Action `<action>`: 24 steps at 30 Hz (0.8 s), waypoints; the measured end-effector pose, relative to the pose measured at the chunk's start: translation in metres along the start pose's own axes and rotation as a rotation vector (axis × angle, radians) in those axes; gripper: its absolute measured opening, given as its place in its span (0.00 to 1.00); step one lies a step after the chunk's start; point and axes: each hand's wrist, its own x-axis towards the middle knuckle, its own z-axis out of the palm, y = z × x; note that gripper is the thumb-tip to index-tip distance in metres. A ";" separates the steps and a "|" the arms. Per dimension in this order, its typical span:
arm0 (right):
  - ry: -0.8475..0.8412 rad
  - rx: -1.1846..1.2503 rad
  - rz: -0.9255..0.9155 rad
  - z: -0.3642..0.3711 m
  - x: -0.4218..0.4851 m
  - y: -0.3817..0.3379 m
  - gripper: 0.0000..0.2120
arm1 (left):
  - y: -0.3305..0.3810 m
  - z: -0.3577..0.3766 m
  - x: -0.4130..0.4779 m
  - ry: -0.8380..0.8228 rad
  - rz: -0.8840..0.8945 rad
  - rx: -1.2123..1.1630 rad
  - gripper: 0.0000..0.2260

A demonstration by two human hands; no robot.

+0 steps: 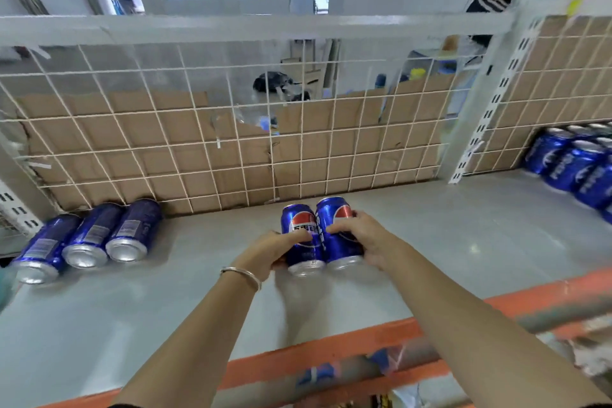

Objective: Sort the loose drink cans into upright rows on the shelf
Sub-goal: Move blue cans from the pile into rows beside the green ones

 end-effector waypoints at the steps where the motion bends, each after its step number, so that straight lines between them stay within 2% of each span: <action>1: 0.027 0.016 -0.016 -0.018 -0.008 -0.001 0.09 | 0.003 0.017 0.001 -0.021 0.011 0.006 0.11; 2: 0.047 0.026 -0.035 -0.039 -0.017 -0.001 0.05 | 0.005 0.035 0.002 -0.046 0.024 0.004 0.12; 4: 0.068 0.036 -0.068 -0.083 -0.036 0.001 0.06 | 0.009 0.077 0.002 -0.097 0.050 -0.009 0.13; 8: 0.164 0.039 -0.109 -0.173 -0.071 0.005 0.16 | 0.017 0.172 -0.006 -0.155 0.073 -0.025 0.19; 12: 0.264 0.088 -0.152 -0.258 -0.104 -0.002 0.09 | 0.035 0.266 -0.017 -0.205 0.097 -0.068 0.21; 14: 0.305 0.112 -0.156 -0.297 -0.117 -0.004 0.09 | 0.045 0.305 -0.022 -0.236 0.117 -0.071 0.22; 18: 0.365 0.112 -0.155 -0.358 -0.130 -0.004 0.13 | 0.060 0.364 -0.029 -0.252 0.140 -0.057 0.24; 24: 0.367 0.081 -0.178 -0.411 -0.117 -0.010 0.18 | 0.076 0.415 -0.018 -0.224 0.154 -0.043 0.20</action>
